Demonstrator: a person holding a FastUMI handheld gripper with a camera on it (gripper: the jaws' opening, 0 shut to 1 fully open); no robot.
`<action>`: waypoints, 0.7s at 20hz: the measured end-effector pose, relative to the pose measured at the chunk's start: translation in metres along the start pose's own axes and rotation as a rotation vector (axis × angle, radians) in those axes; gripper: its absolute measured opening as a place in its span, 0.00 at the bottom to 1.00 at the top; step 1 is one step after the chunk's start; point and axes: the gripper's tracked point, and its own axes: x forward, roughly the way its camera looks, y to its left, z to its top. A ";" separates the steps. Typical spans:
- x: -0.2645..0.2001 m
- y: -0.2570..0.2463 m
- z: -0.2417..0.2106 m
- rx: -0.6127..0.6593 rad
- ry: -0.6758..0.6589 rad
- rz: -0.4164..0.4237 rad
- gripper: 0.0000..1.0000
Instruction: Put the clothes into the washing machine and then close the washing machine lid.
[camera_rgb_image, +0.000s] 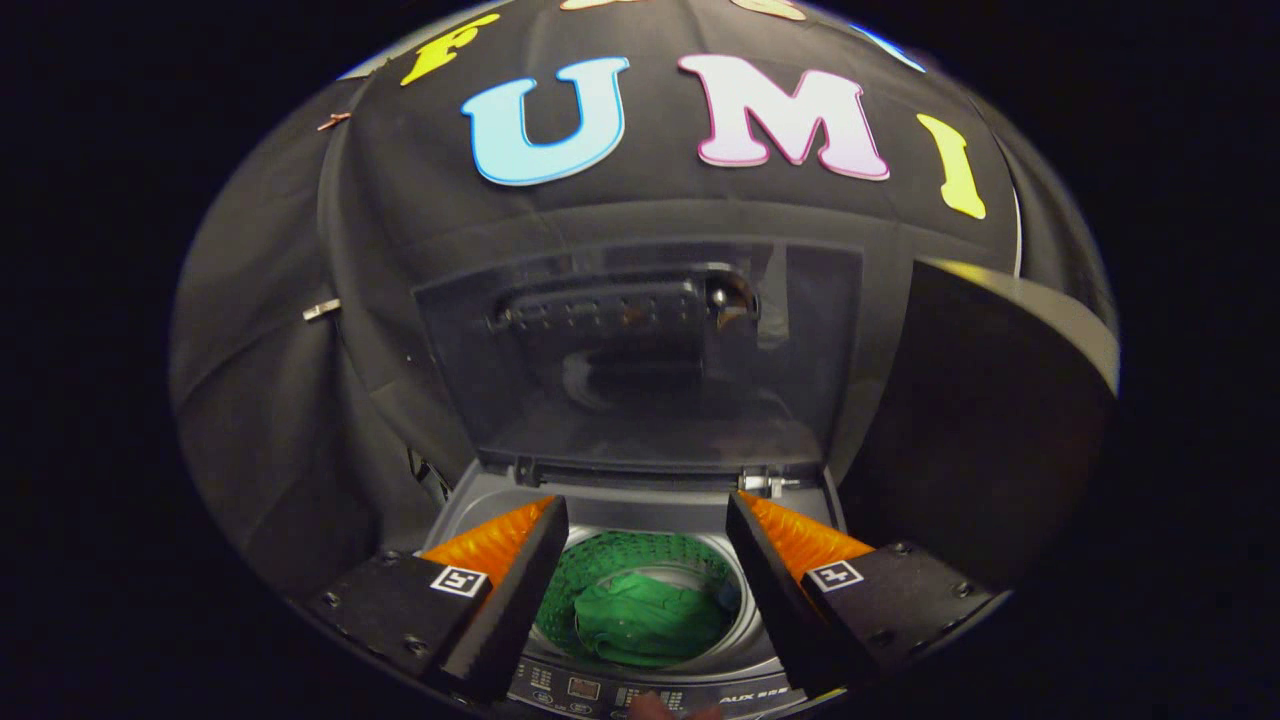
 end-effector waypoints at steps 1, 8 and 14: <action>-0.008 0.002 0.012 -0.006 -0.028 0.008 1.00; -0.089 0.018 0.096 -0.023 -0.243 0.081 0.99; -0.166 -0.009 0.136 -0.055 -0.334 0.053 0.99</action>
